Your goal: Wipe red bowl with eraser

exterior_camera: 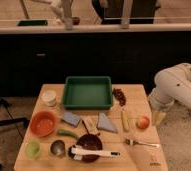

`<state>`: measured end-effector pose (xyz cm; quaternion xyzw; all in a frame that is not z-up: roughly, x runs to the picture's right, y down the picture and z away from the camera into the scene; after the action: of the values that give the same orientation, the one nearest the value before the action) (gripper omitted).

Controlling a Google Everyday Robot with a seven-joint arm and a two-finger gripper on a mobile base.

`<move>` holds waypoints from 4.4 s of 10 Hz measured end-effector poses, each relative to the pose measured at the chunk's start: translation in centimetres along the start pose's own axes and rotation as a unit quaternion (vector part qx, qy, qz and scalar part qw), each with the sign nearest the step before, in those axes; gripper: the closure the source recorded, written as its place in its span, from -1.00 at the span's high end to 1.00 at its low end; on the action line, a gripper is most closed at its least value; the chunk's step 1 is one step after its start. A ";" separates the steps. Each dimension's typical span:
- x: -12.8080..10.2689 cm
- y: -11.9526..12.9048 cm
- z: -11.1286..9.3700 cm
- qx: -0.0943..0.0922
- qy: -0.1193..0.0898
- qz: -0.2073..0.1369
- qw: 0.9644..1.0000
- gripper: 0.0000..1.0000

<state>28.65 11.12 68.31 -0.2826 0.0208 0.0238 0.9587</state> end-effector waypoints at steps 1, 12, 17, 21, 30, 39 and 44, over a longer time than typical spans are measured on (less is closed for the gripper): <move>0.0 0.0 0.0 0.000 0.000 0.000 1.000 0.60; -8.1 -5.0 1.1 -0.076 -0.086 0.121 0.986 0.60; -8.1 -5.0 1.1 -0.076 -0.086 0.121 0.986 0.60; -8.5 -4.6 1.2 -0.072 -0.095 0.097 0.988 0.60; -12.9 -0.7 1.6 -0.047 -0.104 -0.185 0.976 0.60; -19.2 3.7 0.1 0.118 -0.057 -0.498 0.857 0.60; -19.8 3.6 0.1 0.162 -0.075 -0.519 0.836 0.60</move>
<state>8.67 13.50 67.52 -0.0897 -0.1969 -0.4595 0.8614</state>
